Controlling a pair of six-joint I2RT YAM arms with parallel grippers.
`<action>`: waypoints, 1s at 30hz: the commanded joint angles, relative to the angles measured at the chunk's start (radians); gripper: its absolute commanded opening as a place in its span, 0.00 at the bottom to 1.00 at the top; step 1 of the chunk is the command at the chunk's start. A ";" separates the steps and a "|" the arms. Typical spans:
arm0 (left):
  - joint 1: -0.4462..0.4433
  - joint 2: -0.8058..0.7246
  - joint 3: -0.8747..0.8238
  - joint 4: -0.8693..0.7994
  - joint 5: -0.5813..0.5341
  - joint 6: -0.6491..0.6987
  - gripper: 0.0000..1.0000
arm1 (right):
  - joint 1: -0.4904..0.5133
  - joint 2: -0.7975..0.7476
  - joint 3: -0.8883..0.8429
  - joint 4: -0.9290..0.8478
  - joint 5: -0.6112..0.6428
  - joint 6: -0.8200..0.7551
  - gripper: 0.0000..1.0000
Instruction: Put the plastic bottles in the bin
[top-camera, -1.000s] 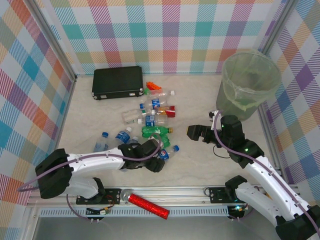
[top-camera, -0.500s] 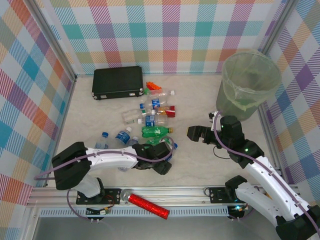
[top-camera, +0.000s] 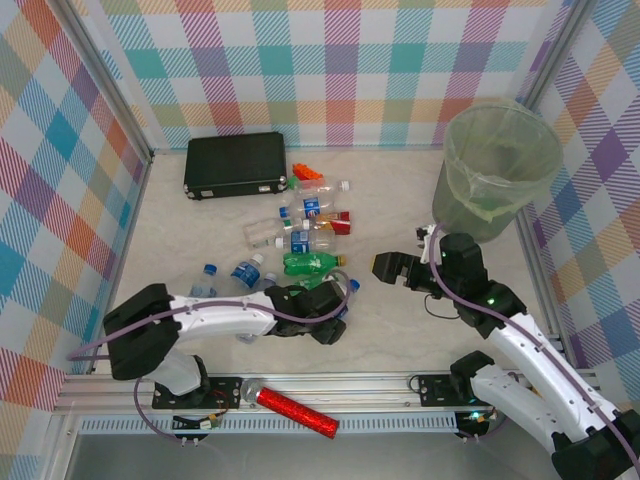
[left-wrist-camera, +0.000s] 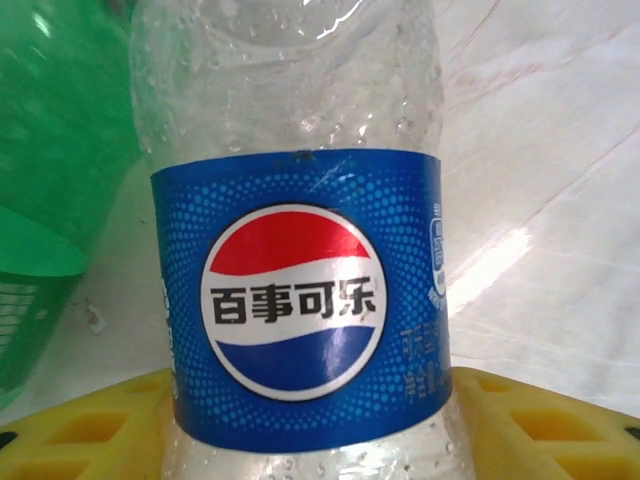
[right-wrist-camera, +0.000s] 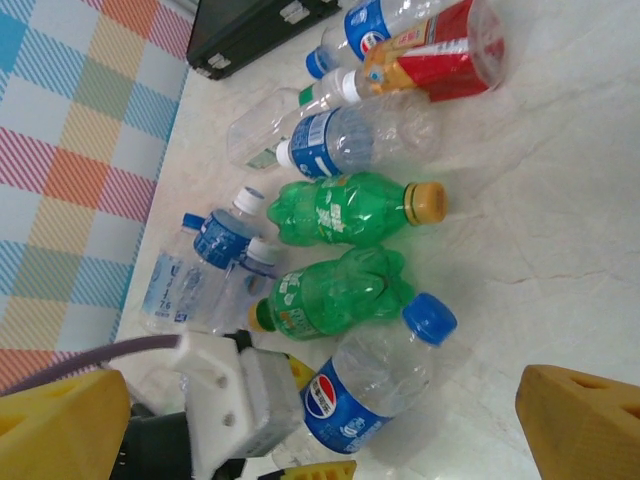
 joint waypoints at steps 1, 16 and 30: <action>-0.004 -0.105 -0.013 0.041 0.003 -0.031 0.53 | 0.008 0.019 -0.018 0.079 -0.078 0.067 0.98; -0.010 -0.327 -0.003 0.112 0.066 -0.047 0.53 | 0.009 0.149 -0.042 0.331 -0.225 0.259 0.59; -0.020 -0.326 0.016 0.109 0.089 -0.046 0.53 | 0.016 0.208 -0.020 0.389 -0.249 0.293 0.40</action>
